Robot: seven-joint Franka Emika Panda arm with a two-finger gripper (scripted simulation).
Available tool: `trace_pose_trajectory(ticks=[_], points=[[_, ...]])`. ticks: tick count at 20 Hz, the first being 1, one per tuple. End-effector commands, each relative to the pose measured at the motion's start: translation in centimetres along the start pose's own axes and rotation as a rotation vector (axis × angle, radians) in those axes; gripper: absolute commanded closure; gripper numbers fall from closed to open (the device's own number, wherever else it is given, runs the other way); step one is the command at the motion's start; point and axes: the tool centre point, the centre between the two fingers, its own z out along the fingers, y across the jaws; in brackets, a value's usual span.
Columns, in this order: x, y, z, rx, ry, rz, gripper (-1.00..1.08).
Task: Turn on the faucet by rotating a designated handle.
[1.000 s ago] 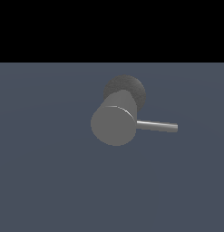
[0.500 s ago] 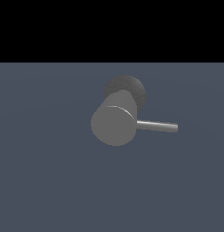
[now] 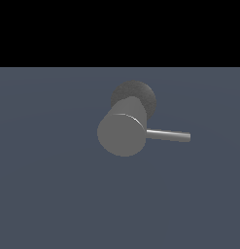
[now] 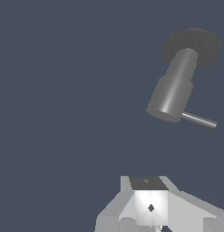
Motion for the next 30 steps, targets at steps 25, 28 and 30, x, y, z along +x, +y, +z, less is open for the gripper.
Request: trace_pose_trajectory(ticks=[25,28,30], points=[[2.7,5.6,-7.8,1.029,0.413,0.054,1.08],[3.1,7.3,-8.4,1.146,0.466,0.085,1.08],[3.5,8.6,-8.8,1.224,0.501,0.109,1.08]])
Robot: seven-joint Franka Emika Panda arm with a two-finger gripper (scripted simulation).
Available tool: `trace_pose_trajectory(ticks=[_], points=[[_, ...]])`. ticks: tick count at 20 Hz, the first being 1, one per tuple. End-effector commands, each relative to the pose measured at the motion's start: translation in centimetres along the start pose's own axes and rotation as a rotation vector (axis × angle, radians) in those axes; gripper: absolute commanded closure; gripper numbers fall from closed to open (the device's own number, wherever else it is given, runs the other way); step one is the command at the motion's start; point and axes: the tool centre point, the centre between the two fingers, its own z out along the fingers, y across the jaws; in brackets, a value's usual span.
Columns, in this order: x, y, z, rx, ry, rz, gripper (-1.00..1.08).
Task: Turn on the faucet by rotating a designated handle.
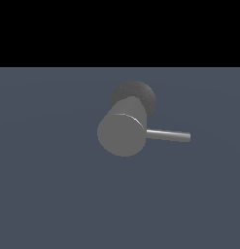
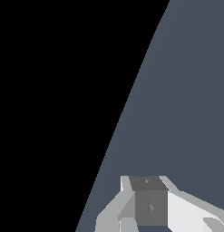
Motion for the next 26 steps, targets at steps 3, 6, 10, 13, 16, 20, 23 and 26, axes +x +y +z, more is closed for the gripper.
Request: trace_pose_trajectory(ticks=[3,6,10,13,16,20,23,26], points=[[1.8,0.9,-2.5,0.165,0.102,0.045,1.08],[2.9,1.9,-4.3,0.269,0.173,0.082,1.08],[4.4,3.8,-6.7,0.400,0.271,0.141,1.08],[5.4,5.7,-8.4,0.493,0.347,0.191,1.08],[6.3,7.9,-10.0,0.579,0.426,0.248,1.08],[7.2,11.6,-12.0,0.684,0.534,0.333,1.08],[7.6,14.6,-13.3,0.752,0.613,0.402,1.08],[7.8,17.4,-14.1,0.806,0.683,0.466,1.08]])
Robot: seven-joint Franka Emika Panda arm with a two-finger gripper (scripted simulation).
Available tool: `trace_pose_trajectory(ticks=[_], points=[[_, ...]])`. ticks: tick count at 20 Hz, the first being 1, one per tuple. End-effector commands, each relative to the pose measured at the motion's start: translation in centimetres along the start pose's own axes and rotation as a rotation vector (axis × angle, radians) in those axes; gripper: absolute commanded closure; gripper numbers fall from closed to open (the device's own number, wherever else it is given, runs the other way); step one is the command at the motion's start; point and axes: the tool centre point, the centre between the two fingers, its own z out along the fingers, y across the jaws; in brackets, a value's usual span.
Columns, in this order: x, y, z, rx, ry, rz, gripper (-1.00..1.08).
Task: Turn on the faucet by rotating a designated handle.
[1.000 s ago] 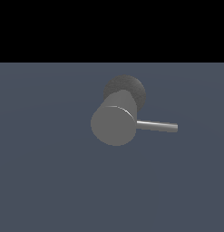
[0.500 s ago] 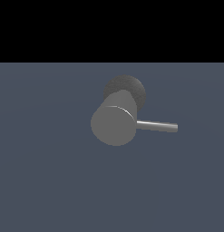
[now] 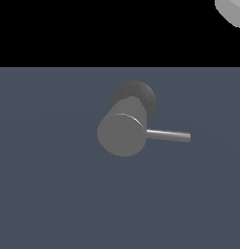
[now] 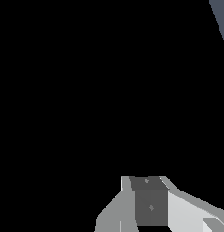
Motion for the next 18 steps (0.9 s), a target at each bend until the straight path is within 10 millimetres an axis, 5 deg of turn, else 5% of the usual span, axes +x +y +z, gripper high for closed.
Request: trace_pose_trajectory(ticks=[1,9,18], points=[[1.7,1.0,-1.5,0.041,0.067,0.042,1.08],[5.0,3.7,-4.9,0.114,0.211,0.131,1.08],[6.5,5.5,-6.9,0.147,0.292,0.180,1.08]])
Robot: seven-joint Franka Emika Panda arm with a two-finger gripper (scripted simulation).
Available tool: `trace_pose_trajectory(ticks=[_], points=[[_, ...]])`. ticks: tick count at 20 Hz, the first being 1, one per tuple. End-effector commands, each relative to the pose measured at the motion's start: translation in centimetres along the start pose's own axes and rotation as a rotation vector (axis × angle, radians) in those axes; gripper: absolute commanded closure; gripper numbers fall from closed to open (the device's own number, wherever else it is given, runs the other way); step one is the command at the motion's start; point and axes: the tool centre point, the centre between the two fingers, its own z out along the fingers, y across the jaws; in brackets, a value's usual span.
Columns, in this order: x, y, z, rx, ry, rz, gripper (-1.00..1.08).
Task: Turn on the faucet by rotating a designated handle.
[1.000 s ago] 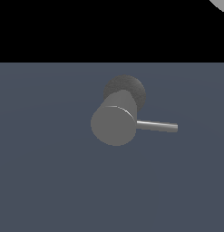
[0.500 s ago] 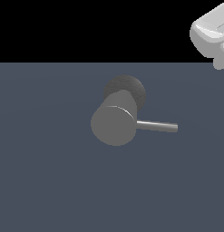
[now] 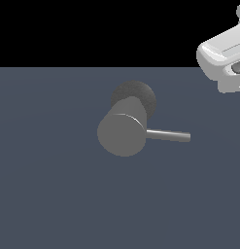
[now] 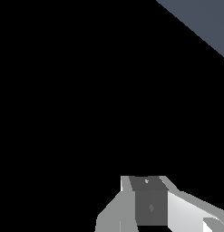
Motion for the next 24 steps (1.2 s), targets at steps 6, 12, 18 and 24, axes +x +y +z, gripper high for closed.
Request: trace_pose_trajectory(ticks=[6,12,18,24], points=[[0.6,0.4,-0.1,0.003,-0.004,0.007,1.08],[0.7,0.4,0.0,0.002,-0.013,0.005,1.08],[0.8,0.4,-0.1,0.004,-0.007,0.006,1.08],[2.6,0.5,-1.6,0.034,0.057,0.026,1.08]])
